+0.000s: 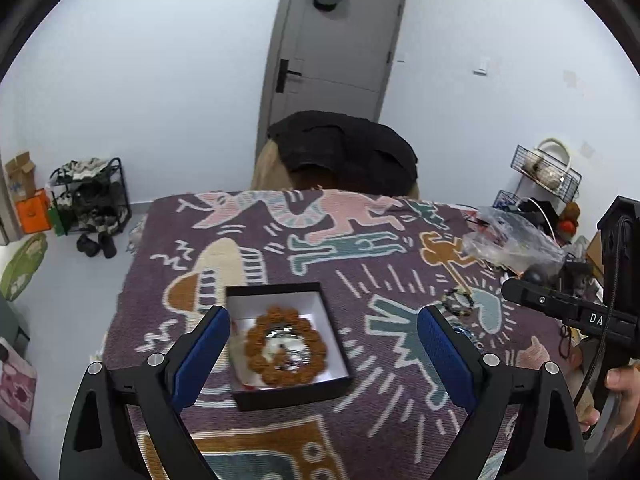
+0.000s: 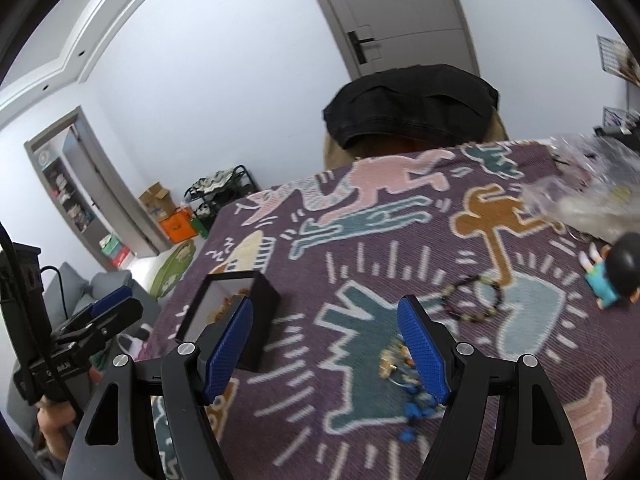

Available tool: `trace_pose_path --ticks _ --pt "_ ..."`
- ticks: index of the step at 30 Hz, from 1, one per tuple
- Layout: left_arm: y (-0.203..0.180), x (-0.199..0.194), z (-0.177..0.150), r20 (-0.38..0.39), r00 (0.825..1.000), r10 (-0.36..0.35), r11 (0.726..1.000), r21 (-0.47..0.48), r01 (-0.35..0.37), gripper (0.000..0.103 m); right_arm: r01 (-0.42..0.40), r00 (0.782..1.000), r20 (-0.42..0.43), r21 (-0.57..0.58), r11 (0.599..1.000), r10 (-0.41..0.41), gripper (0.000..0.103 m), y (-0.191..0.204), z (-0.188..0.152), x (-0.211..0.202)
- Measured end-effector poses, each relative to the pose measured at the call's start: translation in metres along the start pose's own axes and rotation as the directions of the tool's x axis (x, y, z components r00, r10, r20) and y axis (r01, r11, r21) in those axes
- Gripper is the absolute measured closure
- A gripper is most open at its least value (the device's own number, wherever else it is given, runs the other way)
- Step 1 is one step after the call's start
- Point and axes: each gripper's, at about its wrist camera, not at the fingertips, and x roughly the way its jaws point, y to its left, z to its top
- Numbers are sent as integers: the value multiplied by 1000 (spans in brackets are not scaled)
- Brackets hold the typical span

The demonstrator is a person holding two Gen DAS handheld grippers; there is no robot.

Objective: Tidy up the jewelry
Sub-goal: 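Move both tools from the box to the remaining jewelry pile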

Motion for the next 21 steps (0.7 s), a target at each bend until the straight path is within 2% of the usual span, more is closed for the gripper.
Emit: trace_pose_path --ticks 13,18,21 --pt "-52 36 -9 -91 992 -85 995 51 90 8 46 999 -18 99 994 -45 30 -61 -23 -10" --pt "-67 49 -13 -119 982 -148 987 37 153 10 56 998 -48 138 989 -49 41 -79 -31 -4" --pt "-80 58 -14 -147 976 -160 984 57 170 20 55 997 -65 160 986 -45 47 -89 -36 1"
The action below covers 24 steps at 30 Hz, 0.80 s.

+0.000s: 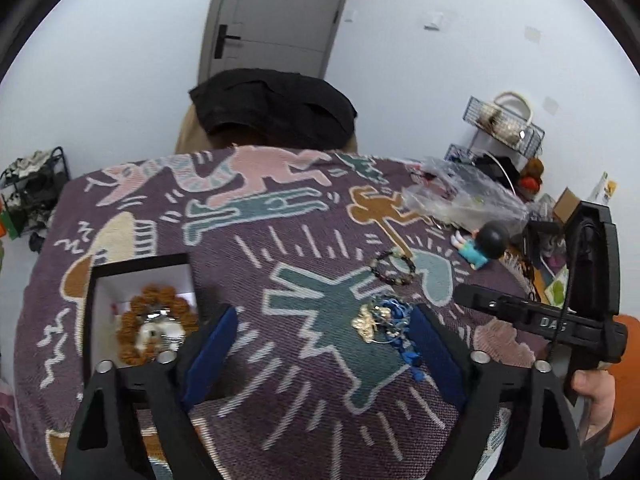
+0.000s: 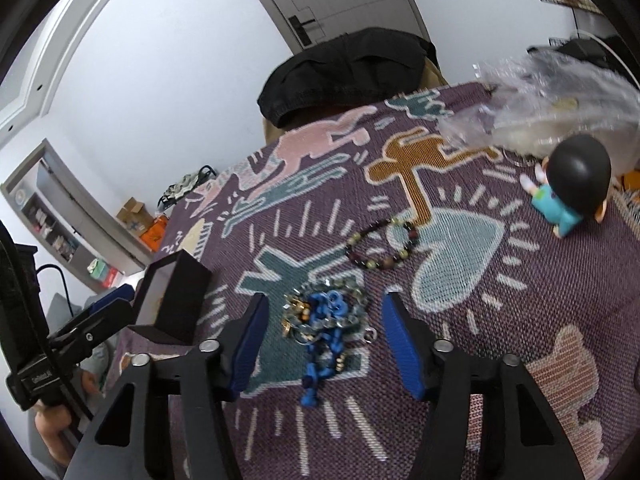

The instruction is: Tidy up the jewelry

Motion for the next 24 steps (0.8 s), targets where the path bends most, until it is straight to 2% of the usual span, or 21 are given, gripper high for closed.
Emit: trace_pose_path --ticks 3,5,8,15,20,24 --pt "-10 14 2 -33 999 -30 1000 9 30 29 2 1000 -11 18 1000 -2 55 -8 -3 5" --pt "-14 25 4 -62 997 -42 999 3 42 39 1 1000 -11 28 1000 -1 58 -13 -5 5" --pt "-18 42 6 -104 992 -68 998 -23 66 47 3 1000 -5 38 999 -3 62 -22 -7 3" --pt "-27 85 8 -197 973 -117 991 -80 103 50 8 1000 -1 81 997 -8 69 -47 -13 1" --pt "-27 108 9 -244 962 -121 989 -114 96 60 7 1000 3 104 995 -7 69 -61 -14 -1" --pt "-24 123 10 -267 955 -130 985 -149 92 61 6 1000 6 115 993 -7 70 -67 -15 -3"
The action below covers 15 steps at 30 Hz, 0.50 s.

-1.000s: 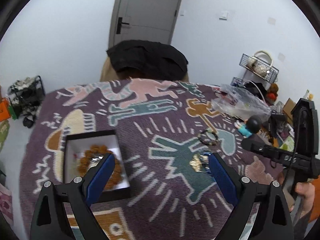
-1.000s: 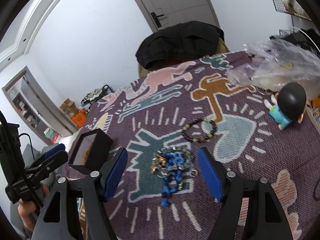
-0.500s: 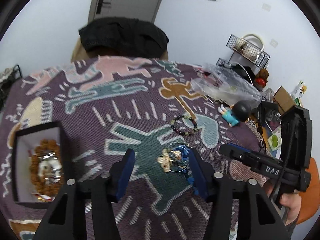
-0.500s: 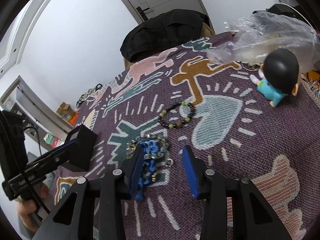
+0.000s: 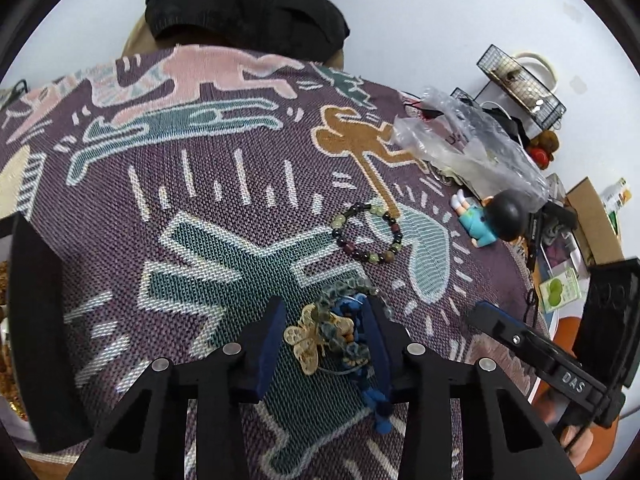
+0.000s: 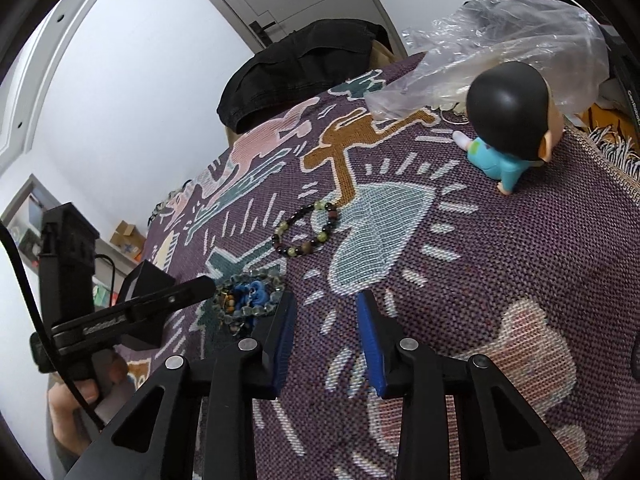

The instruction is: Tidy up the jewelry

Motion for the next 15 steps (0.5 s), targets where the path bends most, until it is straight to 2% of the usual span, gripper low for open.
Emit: trace_pose_path --ticks 3,5,8,15 --pt "2 8 2 -21 1000 -20 1000 -21 19 67 -2 1000 0 6 1000 2 70 -3 0 0" --pt "2 12 2 -38 999 -36 999 -30 35 78 -2 1000 -2 11 1000 2 70 -6 0 1" --pt "1 16 1 -48 998 -35 999 -30 33 89 0 1000 -3 18 1000 0 70 -10 0 2" --pt "-4 1 4 -15 999 -48 999 -16 48 93 -5 1000 -3 27 1000 5 70 -12 -1 2"
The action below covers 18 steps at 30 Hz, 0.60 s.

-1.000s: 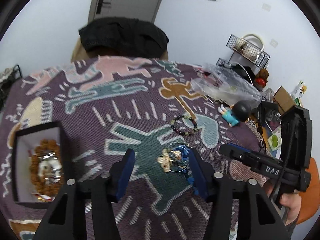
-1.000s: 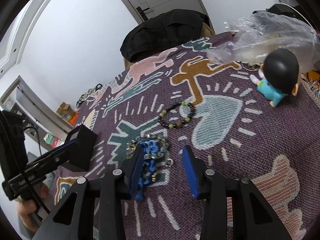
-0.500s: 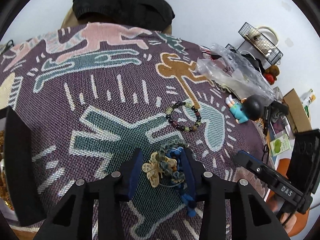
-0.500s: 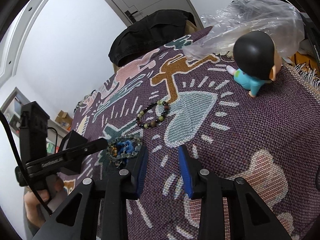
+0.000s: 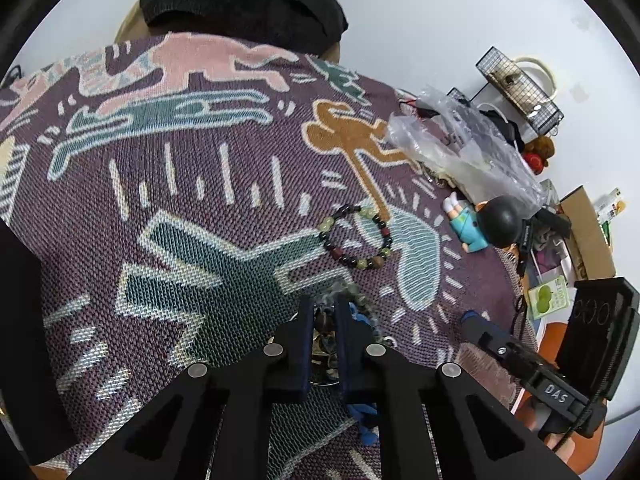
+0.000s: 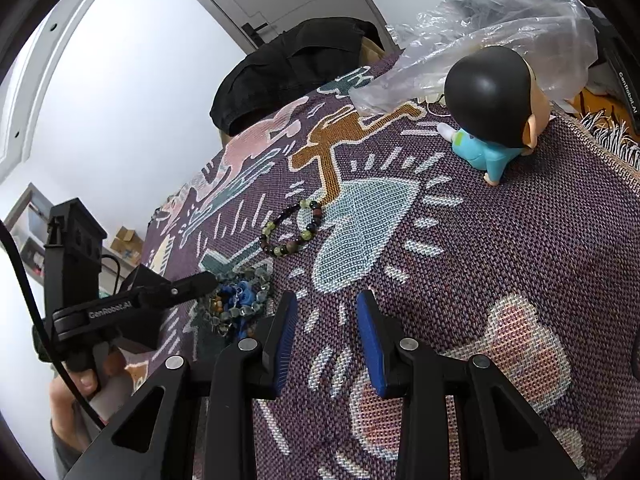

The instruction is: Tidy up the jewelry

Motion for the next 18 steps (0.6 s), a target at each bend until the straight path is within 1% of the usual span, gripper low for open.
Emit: trace_pose_path --ticks 4,8,14,18 --pt "-8 -13 3 28 1000 -14 1000 17 13 93 -8 1000 -3 -9 1000 8 70 4 -2 1" --pt "-16 -27 8 63 997 -50 998 30 48 93 -15 1000 -7 -18 1000 15 70 9 -2 3" --pt "-28 -54 14 125 990 -71 996 63 63 93 -29 999 -15 -24 999 29 69 16 -1 6" --pt "-28 -72 14 166 984 -64 996 73 53 93 -43 999 -22 -40 998 42 70 26 -2 8"
